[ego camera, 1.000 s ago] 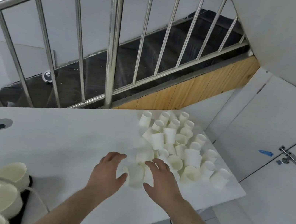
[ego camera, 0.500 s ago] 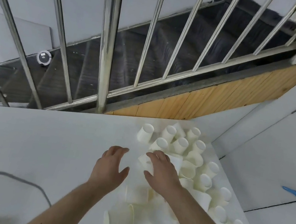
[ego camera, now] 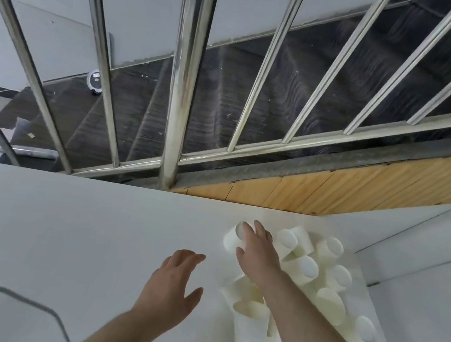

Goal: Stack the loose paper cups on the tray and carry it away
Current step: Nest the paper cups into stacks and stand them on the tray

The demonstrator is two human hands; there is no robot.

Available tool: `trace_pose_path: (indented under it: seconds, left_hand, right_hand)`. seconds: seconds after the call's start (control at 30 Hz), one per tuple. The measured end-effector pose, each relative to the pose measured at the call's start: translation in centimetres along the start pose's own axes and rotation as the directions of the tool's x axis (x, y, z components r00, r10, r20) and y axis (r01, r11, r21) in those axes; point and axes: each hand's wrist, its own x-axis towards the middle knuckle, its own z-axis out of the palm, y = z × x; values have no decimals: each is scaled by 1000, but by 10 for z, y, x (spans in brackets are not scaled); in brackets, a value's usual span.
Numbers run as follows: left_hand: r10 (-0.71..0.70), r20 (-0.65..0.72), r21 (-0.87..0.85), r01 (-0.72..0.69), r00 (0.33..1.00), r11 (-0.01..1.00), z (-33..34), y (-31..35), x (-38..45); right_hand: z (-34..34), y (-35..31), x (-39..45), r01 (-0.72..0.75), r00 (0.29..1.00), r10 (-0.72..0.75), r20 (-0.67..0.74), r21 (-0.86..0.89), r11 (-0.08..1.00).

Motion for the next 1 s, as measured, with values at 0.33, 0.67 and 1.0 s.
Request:
trace_pose_path:
  seconds: [0.33,0.67,1.0]
  left_hand:
    - [-41,-17,10,42,999,999,3,-7,16]
    - [-126,-150,-213,92,981,973,-5,8,16]
    - [-146,-267,-511,-11,952,859,-25,40,15]
  right_hand:
    - [16,-1,24,19,995,-11,-99,80,997]
    - [-4,-12,-5,-39,988,135,-76,721,692]
    - [-22,-27,-45,-395,915,-134,382,914,-91]
